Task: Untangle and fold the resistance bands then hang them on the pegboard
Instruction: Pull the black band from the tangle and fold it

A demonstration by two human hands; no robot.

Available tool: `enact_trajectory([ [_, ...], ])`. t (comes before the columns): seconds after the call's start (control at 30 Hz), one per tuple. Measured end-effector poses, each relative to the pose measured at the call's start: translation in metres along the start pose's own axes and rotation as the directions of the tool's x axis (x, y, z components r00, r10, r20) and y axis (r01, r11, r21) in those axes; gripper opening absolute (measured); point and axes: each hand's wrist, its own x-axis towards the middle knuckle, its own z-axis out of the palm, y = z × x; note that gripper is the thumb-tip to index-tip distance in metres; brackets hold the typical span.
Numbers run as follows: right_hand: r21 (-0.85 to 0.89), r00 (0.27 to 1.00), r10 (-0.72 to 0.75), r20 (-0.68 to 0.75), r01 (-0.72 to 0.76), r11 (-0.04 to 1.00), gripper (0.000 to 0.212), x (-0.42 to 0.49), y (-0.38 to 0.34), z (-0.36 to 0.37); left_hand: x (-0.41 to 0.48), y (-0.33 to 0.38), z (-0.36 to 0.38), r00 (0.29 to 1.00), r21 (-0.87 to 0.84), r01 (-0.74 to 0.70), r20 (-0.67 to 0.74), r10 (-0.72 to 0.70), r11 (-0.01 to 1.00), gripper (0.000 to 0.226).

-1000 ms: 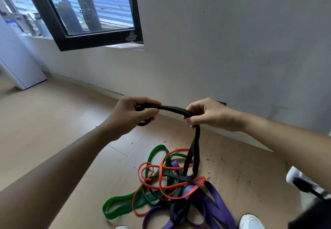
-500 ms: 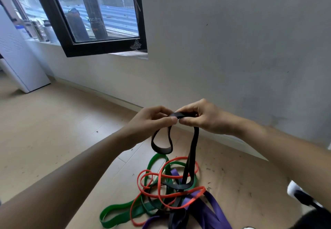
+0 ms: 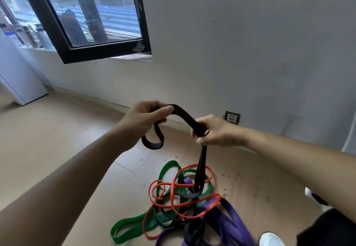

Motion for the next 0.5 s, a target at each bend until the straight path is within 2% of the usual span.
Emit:
enact_trajectory([
  [0.1,0.061,0.997,0.042,-0.06,-0.038,0.997,0.016,0.001,0.007,-0.009,-0.001,-0.006,-0.02,0.998,-0.046,-0.014,-0.061,0.011,0.999,0.024],
  [0.23,0.176,0.991,-0.013,-0.136,0.038,0.984,0.018,0.002,-0.007,-0.023,-0.004,-0.019,-0.035,0.993,-0.063,0.026,-0.114,-0.033,0.998,0.021],
  [0.37,0.288,0.965,-0.104,-0.239,0.173,0.942,0.022,0.0,-0.027,-0.04,-0.008,-0.029,-0.042,0.998,0.026,0.068,0.001,-0.068,0.997,0.025],
  [0.43,0.322,0.946,-0.151,-0.286,0.243,0.915,0.024,-0.002,-0.039,-0.045,-0.009,-0.027,-0.037,0.997,0.009,0.07,0.041,-0.07,0.998,0.028],
  [0.5,0.353,0.922,-0.187,-0.338,0.308,0.884,0.024,-0.004,-0.051,-0.049,-0.007,-0.022,-0.032,0.997,-0.031,0.057,0.058,-0.055,0.998,0.046],
])
